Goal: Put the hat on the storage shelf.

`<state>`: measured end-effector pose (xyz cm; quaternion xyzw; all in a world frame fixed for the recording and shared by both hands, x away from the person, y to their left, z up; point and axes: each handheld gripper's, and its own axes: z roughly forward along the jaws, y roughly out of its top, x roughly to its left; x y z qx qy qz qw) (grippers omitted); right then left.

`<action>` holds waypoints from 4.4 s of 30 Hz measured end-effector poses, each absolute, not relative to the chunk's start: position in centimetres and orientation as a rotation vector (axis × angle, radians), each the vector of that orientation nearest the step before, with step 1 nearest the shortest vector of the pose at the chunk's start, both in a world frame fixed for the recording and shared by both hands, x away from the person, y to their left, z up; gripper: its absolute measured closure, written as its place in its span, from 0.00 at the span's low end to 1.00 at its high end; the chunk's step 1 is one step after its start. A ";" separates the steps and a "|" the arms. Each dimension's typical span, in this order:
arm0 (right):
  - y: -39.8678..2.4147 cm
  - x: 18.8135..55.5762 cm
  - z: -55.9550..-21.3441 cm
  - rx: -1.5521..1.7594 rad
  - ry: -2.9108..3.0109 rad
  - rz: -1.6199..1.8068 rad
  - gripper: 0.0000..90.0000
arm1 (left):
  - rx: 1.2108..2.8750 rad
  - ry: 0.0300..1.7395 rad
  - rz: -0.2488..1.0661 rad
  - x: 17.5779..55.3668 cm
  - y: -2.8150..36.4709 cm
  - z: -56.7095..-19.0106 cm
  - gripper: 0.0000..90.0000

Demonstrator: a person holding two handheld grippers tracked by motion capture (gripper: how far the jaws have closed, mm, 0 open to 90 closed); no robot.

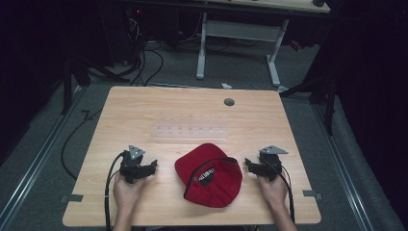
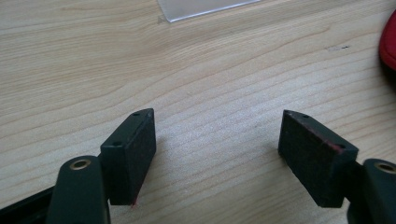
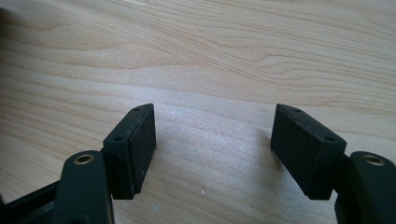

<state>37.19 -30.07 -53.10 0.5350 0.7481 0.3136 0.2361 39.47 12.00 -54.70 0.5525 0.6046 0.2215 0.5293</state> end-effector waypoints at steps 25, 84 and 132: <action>-30.0 37.2 -53.0 1.479 2.050 0.854 0.36 | 1.320 1.444 0.528 39.5 12.0 -54.7 0.31; -29.5 32.9 -47.1 1.360 2.041 1.271 0.42 | 1.320 1.443 0.528 39.5 11.9 -54.7 0.30; -22.9 37.5 -51.0 1.319 2.392 1.193 0.44 | 1.319 1.445 0.529 39.5 11.9 -54.7 0.30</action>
